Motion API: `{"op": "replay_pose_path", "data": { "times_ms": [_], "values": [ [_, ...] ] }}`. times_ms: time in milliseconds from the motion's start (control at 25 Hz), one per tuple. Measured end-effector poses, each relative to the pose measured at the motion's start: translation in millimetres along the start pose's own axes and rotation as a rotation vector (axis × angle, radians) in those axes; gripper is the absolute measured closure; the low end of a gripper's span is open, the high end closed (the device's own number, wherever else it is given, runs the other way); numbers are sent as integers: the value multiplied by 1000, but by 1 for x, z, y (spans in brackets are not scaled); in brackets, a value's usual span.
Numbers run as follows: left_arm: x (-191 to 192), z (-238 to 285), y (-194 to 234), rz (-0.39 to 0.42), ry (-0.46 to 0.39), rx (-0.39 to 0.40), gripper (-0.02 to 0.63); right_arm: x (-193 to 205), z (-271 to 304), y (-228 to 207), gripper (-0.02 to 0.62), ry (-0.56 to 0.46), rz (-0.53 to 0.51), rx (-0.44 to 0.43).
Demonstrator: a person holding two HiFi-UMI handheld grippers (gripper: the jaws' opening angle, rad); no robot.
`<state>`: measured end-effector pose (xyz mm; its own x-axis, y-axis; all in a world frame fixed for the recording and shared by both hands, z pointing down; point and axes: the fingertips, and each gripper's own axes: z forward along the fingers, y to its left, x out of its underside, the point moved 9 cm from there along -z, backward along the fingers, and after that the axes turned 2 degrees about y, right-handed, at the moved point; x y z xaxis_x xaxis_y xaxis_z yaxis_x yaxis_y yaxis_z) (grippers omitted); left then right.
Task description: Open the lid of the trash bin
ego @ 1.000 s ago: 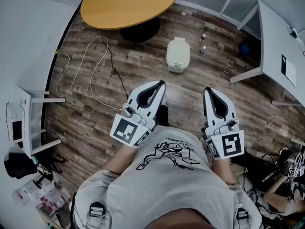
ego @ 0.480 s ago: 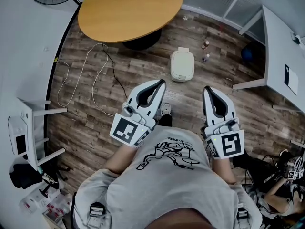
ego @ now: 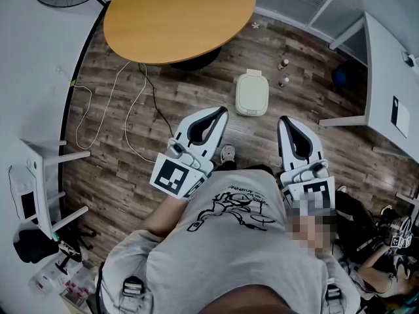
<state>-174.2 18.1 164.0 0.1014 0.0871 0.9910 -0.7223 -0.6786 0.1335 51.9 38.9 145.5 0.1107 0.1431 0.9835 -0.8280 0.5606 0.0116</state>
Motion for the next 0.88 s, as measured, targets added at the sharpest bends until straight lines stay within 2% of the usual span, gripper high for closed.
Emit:
{"op": "replay_pose_path", "data": {
  "times_ms": [400,880],
  "values": [
    [-2,5,12,-10,-12,-20,586,-4,18,-4,589,0,-15,-23],
    [-4,29,-1,-4,-25,-38,586,-3,7,-32,589,-2,-26,-23]
  ]
}}
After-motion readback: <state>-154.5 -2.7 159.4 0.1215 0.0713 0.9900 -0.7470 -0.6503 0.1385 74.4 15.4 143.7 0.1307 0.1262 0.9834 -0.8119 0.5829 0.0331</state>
